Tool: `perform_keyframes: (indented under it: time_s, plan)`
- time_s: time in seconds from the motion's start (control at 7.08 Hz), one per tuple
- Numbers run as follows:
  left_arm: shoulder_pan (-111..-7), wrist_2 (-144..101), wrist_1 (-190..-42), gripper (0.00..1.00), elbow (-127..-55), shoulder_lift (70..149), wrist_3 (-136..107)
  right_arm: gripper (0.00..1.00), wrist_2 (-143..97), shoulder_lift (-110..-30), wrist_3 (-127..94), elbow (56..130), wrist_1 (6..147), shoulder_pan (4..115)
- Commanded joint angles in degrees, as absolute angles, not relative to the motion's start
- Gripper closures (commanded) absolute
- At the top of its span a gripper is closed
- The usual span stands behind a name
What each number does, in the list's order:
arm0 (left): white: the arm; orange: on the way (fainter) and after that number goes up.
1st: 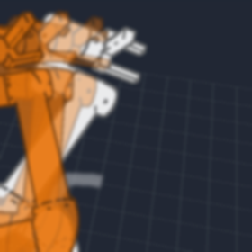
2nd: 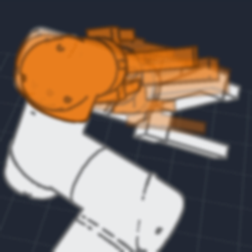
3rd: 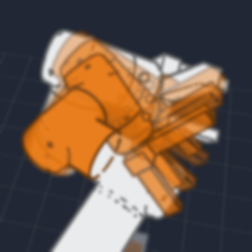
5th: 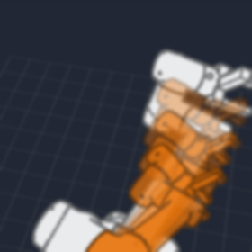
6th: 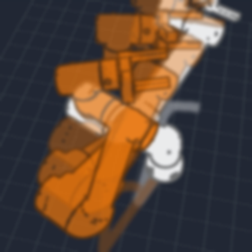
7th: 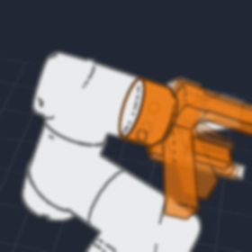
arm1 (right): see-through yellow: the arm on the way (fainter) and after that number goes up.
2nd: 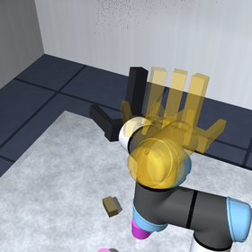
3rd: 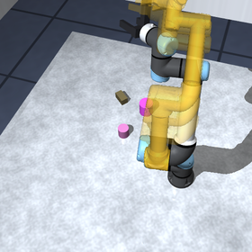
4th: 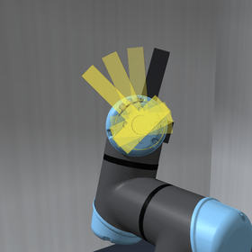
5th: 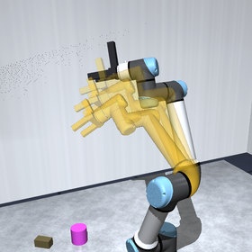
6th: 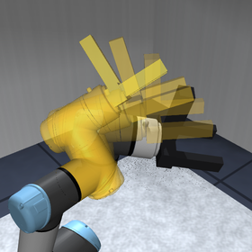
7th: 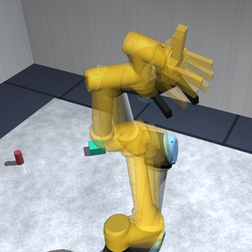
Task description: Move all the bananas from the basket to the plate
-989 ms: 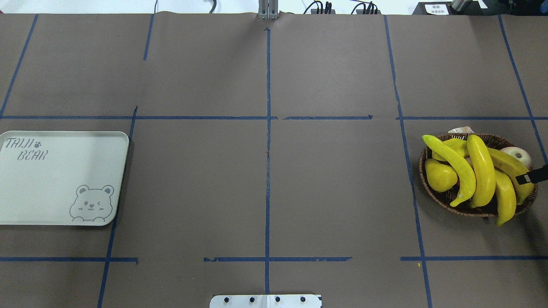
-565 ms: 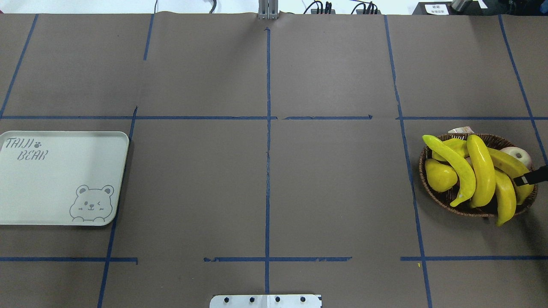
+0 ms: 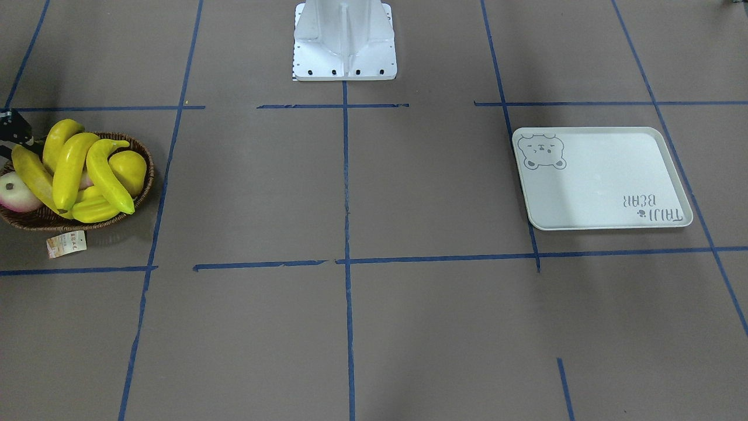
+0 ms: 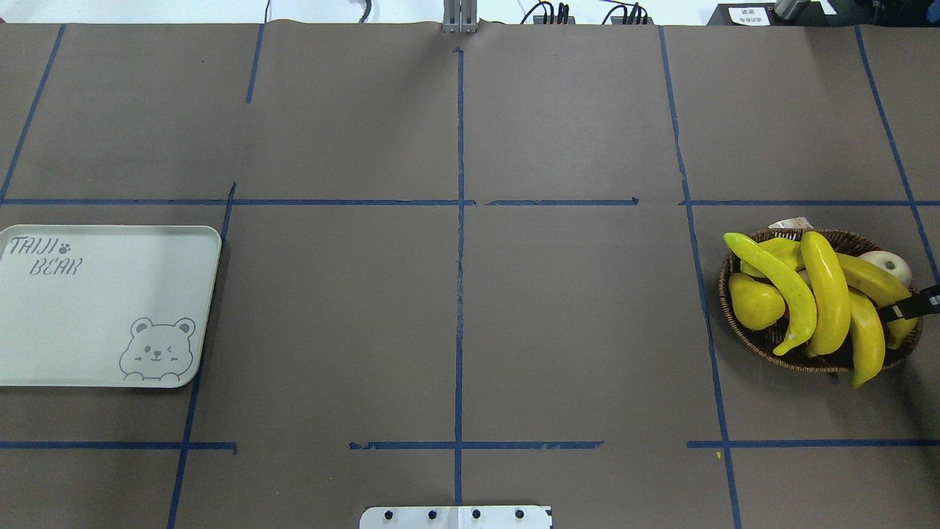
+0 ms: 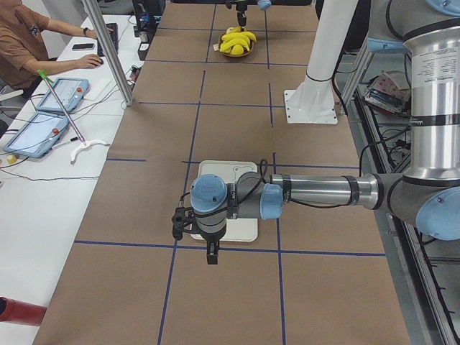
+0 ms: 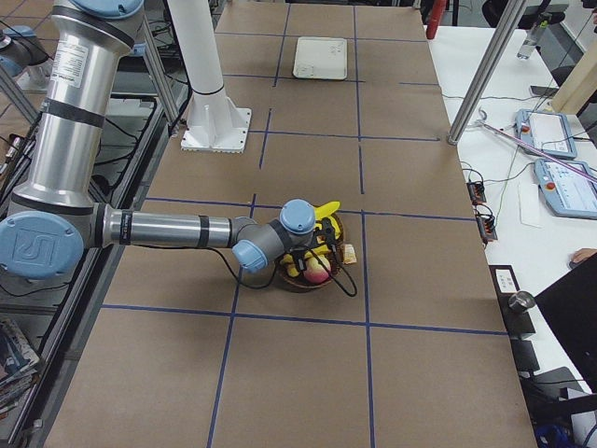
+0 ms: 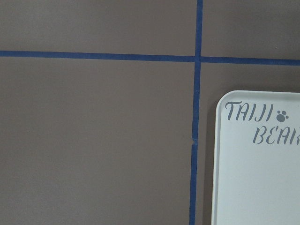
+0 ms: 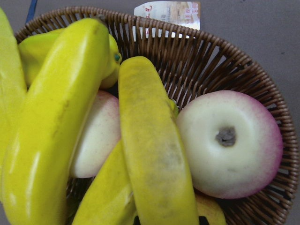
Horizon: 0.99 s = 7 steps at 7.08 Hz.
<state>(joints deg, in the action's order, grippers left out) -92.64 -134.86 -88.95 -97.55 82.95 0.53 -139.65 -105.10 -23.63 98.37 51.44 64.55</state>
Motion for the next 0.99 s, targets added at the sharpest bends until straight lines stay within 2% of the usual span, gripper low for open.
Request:
perform_keyframes:
  time_s: [0.0,0.57,0.85]
  plan:
    - [-92.6,-134.8,-88.9,0.0,-97.6,83.1,0.5,1.0,-141.8,-104.9,-23.6,99.7,51.4,66.3]
    - [-92.6,-135.0,-88.8,0.0,-97.6,83.1,0.4,1.0,-144.7,-105.6,-21.2,102.9,51.9,83.2]
    - [-92.6,-136.2,-89.2,0.0,-98.1,83.5,0.6,1.0,-144.6,-99.3,-24.2,103.0,52.3,82.1]
